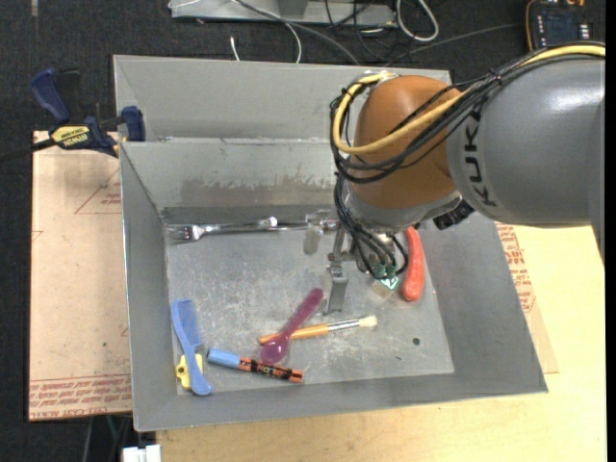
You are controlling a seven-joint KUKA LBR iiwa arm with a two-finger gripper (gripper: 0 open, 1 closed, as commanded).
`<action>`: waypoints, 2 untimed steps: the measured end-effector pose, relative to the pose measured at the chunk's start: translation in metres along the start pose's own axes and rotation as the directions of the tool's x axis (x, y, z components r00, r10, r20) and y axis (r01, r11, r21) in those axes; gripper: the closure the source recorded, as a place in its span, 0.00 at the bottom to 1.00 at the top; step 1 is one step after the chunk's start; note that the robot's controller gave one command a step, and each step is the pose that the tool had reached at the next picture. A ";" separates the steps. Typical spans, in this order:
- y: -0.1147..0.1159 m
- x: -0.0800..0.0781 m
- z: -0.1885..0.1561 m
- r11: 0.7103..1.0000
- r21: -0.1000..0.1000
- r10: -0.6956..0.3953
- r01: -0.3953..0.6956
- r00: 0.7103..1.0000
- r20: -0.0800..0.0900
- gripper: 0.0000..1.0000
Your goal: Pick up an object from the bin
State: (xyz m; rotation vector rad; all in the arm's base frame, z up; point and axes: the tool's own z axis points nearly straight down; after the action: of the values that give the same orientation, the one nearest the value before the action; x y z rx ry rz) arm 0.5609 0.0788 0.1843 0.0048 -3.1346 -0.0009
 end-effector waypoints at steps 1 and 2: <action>-0.001 -0.002 -0.005 1.000 -0.001 0.003 -0.003 1.000 0.008 0.00; 0.033 0.033 0.076 0.966 0.000 -0.260 0.260 0.966 0.008 0.00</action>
Offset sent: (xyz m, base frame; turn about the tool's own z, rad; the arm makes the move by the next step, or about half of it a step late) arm -0.0505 0.0490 -0.1143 -0.3907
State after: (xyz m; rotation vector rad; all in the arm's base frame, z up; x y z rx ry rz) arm 0.5277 0.1122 0.1086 0.4168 -3.1147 -0.0033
